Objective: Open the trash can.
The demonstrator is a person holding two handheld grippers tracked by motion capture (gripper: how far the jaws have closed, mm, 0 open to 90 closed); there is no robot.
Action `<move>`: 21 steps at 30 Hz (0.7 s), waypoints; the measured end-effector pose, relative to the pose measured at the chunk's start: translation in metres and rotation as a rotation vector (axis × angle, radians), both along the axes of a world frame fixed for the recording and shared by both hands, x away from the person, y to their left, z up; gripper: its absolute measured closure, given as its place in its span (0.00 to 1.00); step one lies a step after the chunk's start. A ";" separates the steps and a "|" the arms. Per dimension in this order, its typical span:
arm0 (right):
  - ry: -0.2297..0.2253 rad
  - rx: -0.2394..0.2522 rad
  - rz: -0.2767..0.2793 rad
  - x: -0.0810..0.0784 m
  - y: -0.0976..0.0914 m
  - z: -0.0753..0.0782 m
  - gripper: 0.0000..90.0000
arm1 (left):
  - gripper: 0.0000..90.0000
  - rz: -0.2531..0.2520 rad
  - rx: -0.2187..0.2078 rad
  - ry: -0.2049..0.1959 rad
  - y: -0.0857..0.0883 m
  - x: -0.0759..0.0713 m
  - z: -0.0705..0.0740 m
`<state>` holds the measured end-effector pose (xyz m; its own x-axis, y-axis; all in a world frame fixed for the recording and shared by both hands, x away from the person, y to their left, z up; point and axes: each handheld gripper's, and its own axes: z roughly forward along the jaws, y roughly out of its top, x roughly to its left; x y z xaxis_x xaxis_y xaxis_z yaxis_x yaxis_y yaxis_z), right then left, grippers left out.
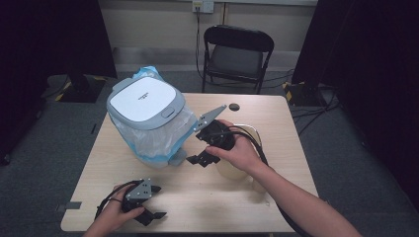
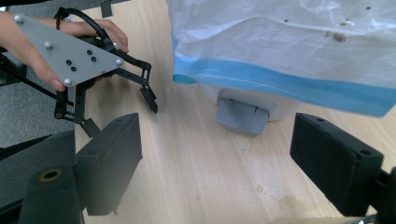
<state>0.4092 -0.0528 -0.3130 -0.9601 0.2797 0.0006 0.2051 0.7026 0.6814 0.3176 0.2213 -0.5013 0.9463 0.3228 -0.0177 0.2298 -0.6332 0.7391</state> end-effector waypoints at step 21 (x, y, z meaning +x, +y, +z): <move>-0.016 0.010 -0.014 0.017 0.002 0.021 0.19 | 0.14 -0.002 0.001 0.002 0.000 0.000 0.000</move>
<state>0.4259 -0.0507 -0.2922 -0.9559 0.2933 -0.0121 0.2038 0.6926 0.6919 0.3177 0.2214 -0.5012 0.9470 0.3208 -0.0191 0.2298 -0.6345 0.7379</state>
